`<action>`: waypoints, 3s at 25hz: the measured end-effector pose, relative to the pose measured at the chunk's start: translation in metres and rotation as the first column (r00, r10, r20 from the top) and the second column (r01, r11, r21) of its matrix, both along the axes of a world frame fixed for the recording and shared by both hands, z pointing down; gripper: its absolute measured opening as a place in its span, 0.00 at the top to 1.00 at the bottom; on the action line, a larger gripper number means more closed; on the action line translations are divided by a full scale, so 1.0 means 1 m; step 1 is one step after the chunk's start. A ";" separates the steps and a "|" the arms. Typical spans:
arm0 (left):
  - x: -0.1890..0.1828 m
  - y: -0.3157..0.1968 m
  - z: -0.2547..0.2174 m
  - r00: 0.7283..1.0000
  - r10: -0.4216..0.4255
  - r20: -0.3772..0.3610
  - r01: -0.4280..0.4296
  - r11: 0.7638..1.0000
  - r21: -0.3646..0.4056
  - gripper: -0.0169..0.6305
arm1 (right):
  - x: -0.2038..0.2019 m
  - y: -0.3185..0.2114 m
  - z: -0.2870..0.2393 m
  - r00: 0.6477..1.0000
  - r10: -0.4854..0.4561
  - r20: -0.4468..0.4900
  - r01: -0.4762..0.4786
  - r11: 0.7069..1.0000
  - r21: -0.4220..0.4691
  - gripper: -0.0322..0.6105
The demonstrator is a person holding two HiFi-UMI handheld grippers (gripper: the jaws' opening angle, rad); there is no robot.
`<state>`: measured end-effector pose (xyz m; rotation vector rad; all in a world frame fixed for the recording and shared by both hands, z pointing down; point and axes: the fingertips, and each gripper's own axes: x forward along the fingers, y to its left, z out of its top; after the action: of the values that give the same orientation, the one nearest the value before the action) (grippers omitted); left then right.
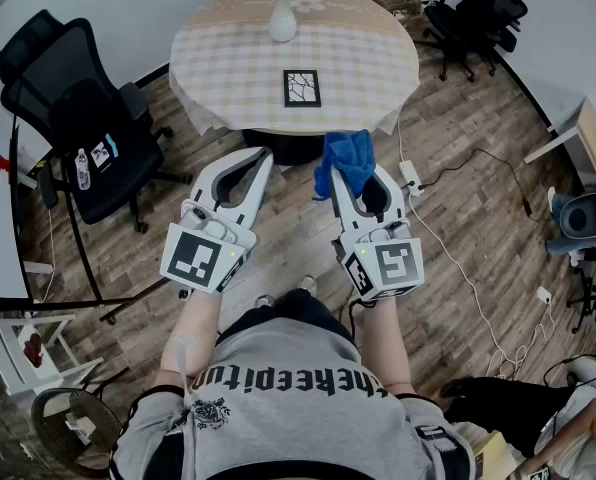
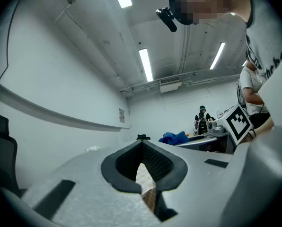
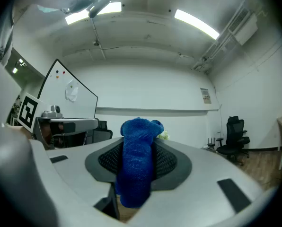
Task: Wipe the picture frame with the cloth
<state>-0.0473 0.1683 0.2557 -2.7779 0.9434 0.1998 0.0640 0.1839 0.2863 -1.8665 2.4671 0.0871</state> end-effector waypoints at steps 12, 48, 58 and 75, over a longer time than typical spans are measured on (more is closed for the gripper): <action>0.010 -0.010 -0.003 1.000 -0.004 -0.005 0.004 1.000 0.003 0.95 | 0.006 -0.012 -0.002 1.000 -0.023 -0.012 0.023 1.000 0.005 0.72; 0.057 -0.092 -0.001 0.990 -0.143 0.005 0.143 0.990 0.002 0.95 | 0.049 -0.110 -0.002 0.984 -0.176 0.037 0.175 0.984 0.027 0.72; 0.049 -0.150 -0.004 0.997 -0.079 0.000 0.079 0.997 0.003 0.95 | 0.042 -0.160 -0.005 0.993 -0.109 0.054 0.107 0.994 0.030 0.72; 0.030 -0.244 0.001 0.998 0.062 -0.005 -0.062 0.998 -0.007 0.95 | 0.019 -0.241 -0.004 0.999 0.020 0.047 -0.021 0.999 0.028 0.72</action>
<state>-0.0168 -0.0756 0.2563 -2.8170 0.8614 0.2134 0.0832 -0.0569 0.2825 -1.8611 2.4041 0.0780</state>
